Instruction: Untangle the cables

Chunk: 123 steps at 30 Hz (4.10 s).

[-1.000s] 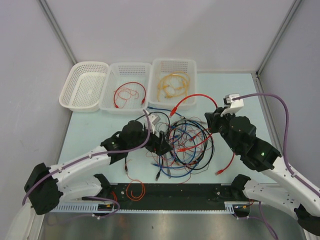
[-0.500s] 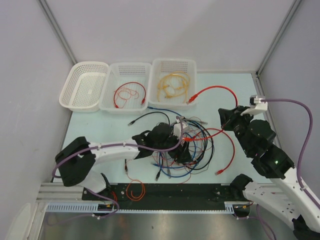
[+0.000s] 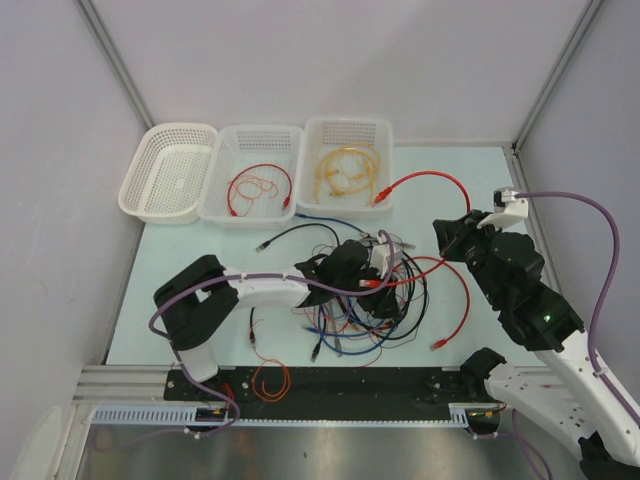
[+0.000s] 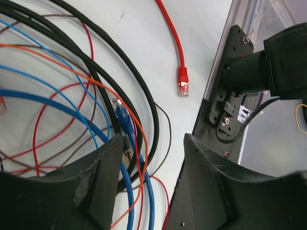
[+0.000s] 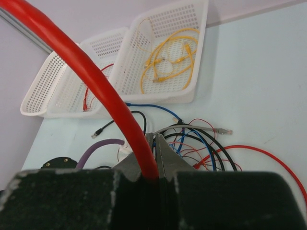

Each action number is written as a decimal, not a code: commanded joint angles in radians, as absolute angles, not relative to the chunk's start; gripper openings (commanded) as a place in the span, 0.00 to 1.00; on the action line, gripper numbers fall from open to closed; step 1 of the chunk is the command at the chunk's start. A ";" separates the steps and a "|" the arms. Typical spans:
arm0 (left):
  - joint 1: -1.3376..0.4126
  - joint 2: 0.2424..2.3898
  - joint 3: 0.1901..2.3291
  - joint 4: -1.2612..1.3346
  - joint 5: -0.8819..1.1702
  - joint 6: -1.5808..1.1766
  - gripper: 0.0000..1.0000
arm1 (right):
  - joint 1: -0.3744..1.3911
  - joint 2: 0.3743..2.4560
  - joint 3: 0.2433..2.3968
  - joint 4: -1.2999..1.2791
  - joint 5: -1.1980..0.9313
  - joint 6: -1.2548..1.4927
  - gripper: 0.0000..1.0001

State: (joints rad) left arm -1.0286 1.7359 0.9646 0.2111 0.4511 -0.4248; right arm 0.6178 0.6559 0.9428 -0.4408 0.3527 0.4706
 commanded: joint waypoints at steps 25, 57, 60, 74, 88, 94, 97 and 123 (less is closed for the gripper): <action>-1.035 1.663 1.066 0.100 0.443 -0.325 0.00 | 0.558 0.585 0.942 -0.436 0.308 0.489 0.00; -0.753 1.340 1.998 -0.655 -0.281 -0.028 0.00 | 0.552 0.491 0.910 -0.338 0.434 0.454 0.00; -0.730 1.402 2.077 -0.632 -0.347 -0.003 0.00 | 0.551 0.505 0.902 -0.324 0.422 0.448 0.00; -0.574 1.629 2.279 -0.383 -0.427 0.196 0.00 | 0.515 0.581 0.897 -0.307 0.370 0.399 0.00; -0.428 1.781 2.241 -0.262 -0.385 0.121 0.00 | 0.520 0.621 0.831 -0.293 0.397 0.431 0.00; -0.374 1.830 2.154 -0.178 -0.347 0.089 0.00 | 0.514 0.641 0.811 -0.284 0.396 0.436 0.00; -0.351 1.854 2.123 -0.157 -0.318 0.065 0.00 | 0.511 0.655 0.801 -0.278 0.397 0.437 0.00; -0.395 1.631 1.804 -0.123 -0.304 -0.064 1.00 | 0.477 0.698 0.715 -0.272 0.305 0.502 0.00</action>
State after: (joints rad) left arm -0.3206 1.8633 1.8320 -0.2035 -0.3286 -0.0532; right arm 0.4839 0.7010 0.7242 -0.3004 0.3435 0.4751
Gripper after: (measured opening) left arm 0.995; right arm 0.067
